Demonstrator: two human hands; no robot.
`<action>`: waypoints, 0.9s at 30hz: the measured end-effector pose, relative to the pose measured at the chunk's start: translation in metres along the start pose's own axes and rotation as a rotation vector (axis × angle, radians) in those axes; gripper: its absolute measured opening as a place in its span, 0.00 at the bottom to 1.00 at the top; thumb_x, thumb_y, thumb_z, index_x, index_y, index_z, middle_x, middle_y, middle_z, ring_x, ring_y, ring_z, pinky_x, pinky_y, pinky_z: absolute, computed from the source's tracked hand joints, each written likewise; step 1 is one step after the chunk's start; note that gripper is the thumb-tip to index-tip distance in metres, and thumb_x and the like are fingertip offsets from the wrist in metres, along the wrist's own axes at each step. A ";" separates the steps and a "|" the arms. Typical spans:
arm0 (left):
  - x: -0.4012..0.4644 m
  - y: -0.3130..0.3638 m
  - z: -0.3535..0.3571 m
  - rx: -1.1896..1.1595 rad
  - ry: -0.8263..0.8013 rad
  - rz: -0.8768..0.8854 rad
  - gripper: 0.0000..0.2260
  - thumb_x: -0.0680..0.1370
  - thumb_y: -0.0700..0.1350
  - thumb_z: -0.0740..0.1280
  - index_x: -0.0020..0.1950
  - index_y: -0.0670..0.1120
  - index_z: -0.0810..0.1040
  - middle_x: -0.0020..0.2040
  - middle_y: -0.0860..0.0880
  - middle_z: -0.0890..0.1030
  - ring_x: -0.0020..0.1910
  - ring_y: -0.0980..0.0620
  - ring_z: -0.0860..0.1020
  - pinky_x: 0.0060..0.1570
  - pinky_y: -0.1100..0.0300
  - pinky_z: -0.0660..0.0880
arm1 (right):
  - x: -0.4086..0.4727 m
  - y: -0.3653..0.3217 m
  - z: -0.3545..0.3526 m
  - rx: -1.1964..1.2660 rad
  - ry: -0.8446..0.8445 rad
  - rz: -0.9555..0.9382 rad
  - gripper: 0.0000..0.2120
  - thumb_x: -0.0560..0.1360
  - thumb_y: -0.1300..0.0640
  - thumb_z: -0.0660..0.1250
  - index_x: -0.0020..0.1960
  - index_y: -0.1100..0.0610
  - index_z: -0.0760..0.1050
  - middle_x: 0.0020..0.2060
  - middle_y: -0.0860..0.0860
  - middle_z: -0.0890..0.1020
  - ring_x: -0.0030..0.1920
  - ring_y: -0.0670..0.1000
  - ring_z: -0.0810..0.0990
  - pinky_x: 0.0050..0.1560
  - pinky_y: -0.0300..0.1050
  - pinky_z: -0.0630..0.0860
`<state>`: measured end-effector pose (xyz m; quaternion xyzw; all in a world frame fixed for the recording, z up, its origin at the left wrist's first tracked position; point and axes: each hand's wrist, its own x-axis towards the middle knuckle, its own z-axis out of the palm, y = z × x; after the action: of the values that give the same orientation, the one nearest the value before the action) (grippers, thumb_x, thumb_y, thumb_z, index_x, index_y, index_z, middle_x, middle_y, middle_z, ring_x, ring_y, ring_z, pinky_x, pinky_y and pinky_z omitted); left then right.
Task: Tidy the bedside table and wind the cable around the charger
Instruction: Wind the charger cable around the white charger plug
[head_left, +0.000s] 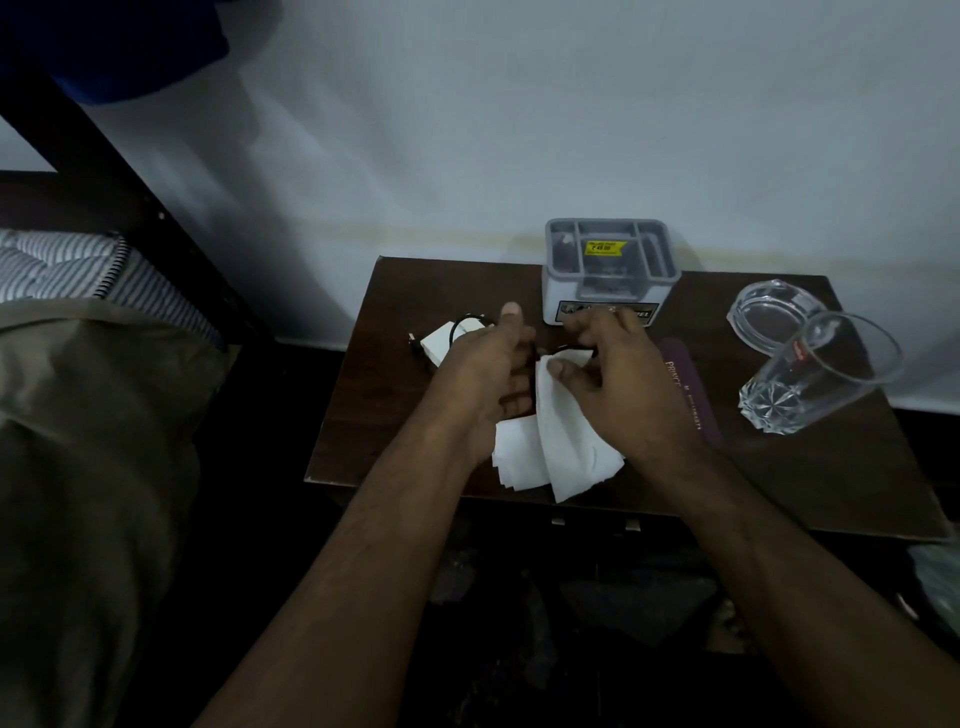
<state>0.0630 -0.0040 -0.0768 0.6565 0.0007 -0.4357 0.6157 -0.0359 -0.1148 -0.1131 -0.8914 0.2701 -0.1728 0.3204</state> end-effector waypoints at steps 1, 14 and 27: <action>0.001 0.001 0.000 -0.023 -0.009 -0.012 0.19 0.83 0.60 0.58 0.56 0.47 0.80 0.44 0.53 0.83 0.43 0.53 0.83 0.39 0.57 0.80 | -0.001 -0.001 0.001 0.004 0.006 0.014 0.22 0.77 0.50 0.72 0.67 0.55 0.71 0.63 0.53 0.71 0.56 0.53 0.79 0.56 0.50 0.78; 0.001 0.009 -0.002 -0.302 0.054 0.099 0.23 0.80 0.61 0.63 0.57 0.43 0.83 0.54 0.46 0.86 0.55 0.47 0.84 0.53 0.52 0.79 | -0.002 -0.003 -0.003 0.143 0.017 -0.065 0.46 0.70 0.54 0.79 0.80 0.53 0.56 0.72 0.54 0.61 0.65 0.37 0.61 0.58 0.14 0.54; -0.003 0.019 -0.007 -0.632 -0.023 0.304 0.05 0.79 0.44 0.68 0.53 0.46 0.79 0.50 0.47 0.82 0.56 0.43 0.85 0.47 0.55 0.81 | -0.003 0.012 -0.014 0.083 0.160 0.268 0.25 0.77 0.56 0.72 0.70 0.58 0.67 0.64 0.59 0.70 0.61 0.59 0.76 0.57 0.46 0.71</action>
<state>0.0753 -0.0012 -0.0602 0.4211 0.0310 -0.3244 0.8464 -0.0494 -0.1277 -0.1113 -0.8168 0.4039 -0.2100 0.3545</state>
